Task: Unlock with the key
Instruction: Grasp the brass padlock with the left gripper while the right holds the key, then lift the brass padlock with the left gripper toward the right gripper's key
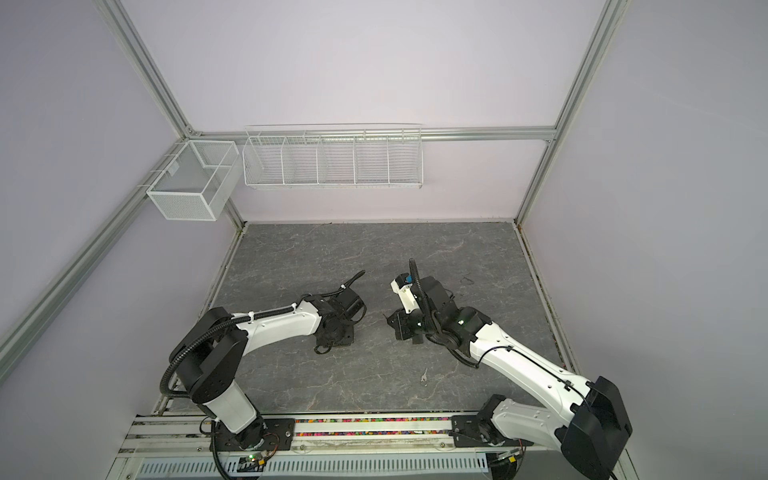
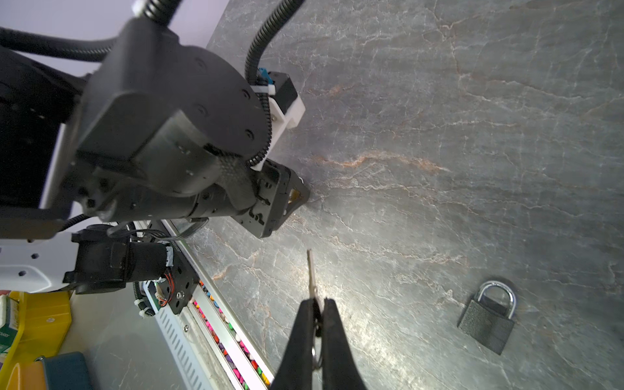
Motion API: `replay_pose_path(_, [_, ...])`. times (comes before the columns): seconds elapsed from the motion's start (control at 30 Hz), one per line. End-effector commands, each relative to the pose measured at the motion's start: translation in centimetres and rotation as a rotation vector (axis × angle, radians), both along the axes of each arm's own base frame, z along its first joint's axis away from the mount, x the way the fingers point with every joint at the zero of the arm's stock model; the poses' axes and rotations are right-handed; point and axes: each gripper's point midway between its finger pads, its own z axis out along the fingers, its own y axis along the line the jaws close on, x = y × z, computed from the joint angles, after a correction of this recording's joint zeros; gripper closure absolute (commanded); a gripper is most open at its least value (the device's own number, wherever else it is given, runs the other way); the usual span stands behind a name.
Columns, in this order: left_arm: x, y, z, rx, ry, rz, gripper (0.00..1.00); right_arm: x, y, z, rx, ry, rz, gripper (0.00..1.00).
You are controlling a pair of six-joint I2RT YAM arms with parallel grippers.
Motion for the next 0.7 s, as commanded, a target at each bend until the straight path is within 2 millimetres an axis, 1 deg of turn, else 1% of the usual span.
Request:
replay_pose_path(0.0, [-0.8,0.3,-0.7,0.003,0.024,0.031,0.64,-0.4,-0.2,-0.1,0.001,-0.008,0.007,0.94])
replay_pose_path(0.2, [-1.4,0.5,-0.1,0.022,0.03,0.016,0.62,-0.3,-0.3,-0.1,0.0,-0.012,0.005,0.94])
replay_pose_path(0.33, [-1.8,1.0,0.0,0.053,0.03,0.013,0.62,-0.3,-0.3,-0.2,-0.002,-0.01,0.006,0.94])
replay_pose_path(0.47, [-1.7,1.4,-0.1,0.075,0.019,0.014,0.63,-0.4,-0.2,-0.3,0.0,-0.011,0.007,0.93])
replay_pose_path(0.67, [-1.0,0.6,-0.3,0.064,0.01,0.021,0.64,-0.5,-0.3,-0.5,-0.001,-0.008,0.007,0.94])
